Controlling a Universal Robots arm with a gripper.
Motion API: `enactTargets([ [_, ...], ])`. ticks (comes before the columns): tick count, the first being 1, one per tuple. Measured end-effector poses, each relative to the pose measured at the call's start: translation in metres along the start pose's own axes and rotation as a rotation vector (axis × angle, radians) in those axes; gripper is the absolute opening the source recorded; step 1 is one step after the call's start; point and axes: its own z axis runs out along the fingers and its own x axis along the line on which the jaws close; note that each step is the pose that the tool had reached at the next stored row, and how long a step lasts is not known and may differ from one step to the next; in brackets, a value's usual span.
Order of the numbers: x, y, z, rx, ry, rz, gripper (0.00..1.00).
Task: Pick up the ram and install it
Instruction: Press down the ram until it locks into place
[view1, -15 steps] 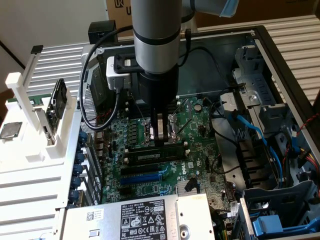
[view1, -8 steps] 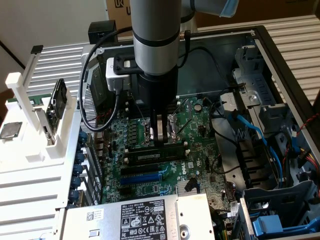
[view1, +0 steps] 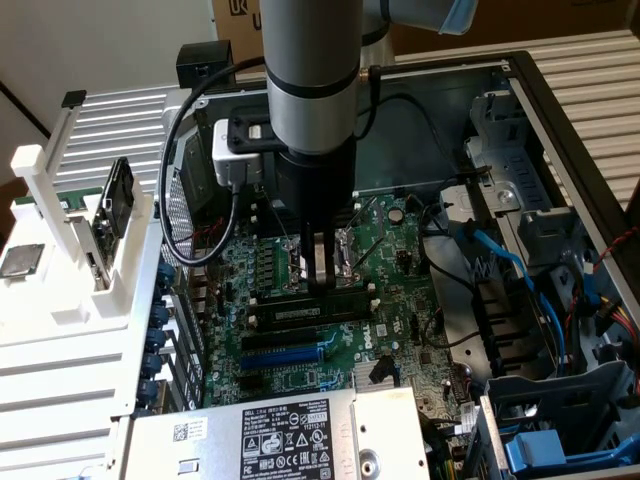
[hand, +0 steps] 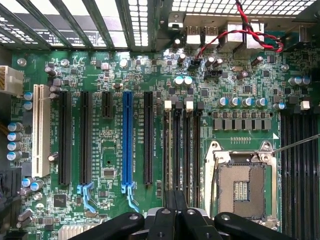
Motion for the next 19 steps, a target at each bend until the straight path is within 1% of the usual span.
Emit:
enactTargets([
  [2, 0.0000, -0.0009, 0.0009, 0.0002, 0.0004, 0.000, 0.10],
  [6, 0.0002, -0.0012, 0.0036, 0.0002, 0.0042, 0.000, 0.10],
  [13, 0.0003, -0.0012, 0.0055, 0.0002, 0.0082, 0.000, 0.10],
  [19, 0.0006, -0.0012, 0.0056, 0.0003, 0.0086, 0.000, 0.10],
])
